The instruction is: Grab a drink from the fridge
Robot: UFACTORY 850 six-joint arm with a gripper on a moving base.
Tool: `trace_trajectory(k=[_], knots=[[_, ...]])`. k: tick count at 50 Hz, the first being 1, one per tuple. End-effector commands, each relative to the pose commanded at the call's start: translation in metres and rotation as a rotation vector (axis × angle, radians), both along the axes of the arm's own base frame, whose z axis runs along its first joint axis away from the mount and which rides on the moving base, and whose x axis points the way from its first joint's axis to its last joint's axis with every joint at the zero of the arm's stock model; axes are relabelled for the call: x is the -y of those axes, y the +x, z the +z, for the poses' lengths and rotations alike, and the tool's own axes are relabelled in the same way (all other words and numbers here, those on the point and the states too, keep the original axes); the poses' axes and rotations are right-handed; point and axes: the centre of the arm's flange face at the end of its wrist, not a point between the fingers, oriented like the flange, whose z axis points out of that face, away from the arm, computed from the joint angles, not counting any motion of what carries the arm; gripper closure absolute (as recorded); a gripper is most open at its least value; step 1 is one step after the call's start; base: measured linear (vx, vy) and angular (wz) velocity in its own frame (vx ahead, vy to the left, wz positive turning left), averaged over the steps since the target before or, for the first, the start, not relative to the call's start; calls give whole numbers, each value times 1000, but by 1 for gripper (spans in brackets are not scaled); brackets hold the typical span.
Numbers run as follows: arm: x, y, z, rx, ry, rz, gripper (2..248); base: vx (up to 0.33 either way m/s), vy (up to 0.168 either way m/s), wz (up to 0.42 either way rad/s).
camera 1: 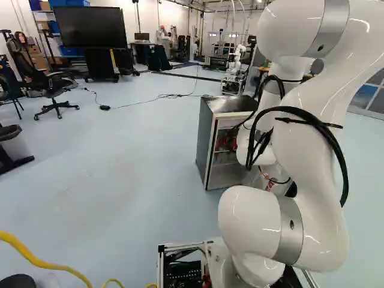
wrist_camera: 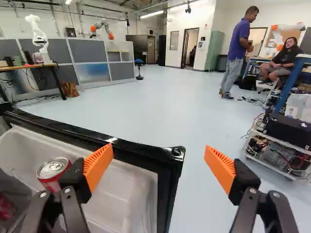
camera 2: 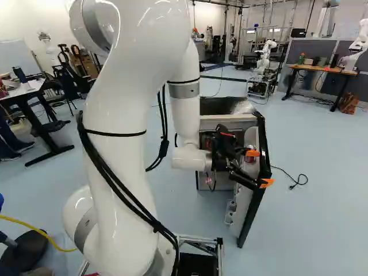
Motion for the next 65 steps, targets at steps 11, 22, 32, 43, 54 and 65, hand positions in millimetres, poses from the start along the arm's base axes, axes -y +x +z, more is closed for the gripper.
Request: trace_trajectory(k=[11, 22, 32, 43, 54, 65], knots=[[23, 9, -2, 19, -10, -42, 3, 0, 0, 0], [46, 18, -4, 39, -21, -82, 3, 0, 0, 0], [67, 25, -6, 57, -32, -116, 3, 0, 0, 0], [90, 32, -8, 77, -45, -152, 3, 0, 0, 0], [114, 39, -11, 97, -59, -185, 3, 0, 0, 0], [138, 46, -13, 118, -74, -216, 3, 0, 0, 0]])
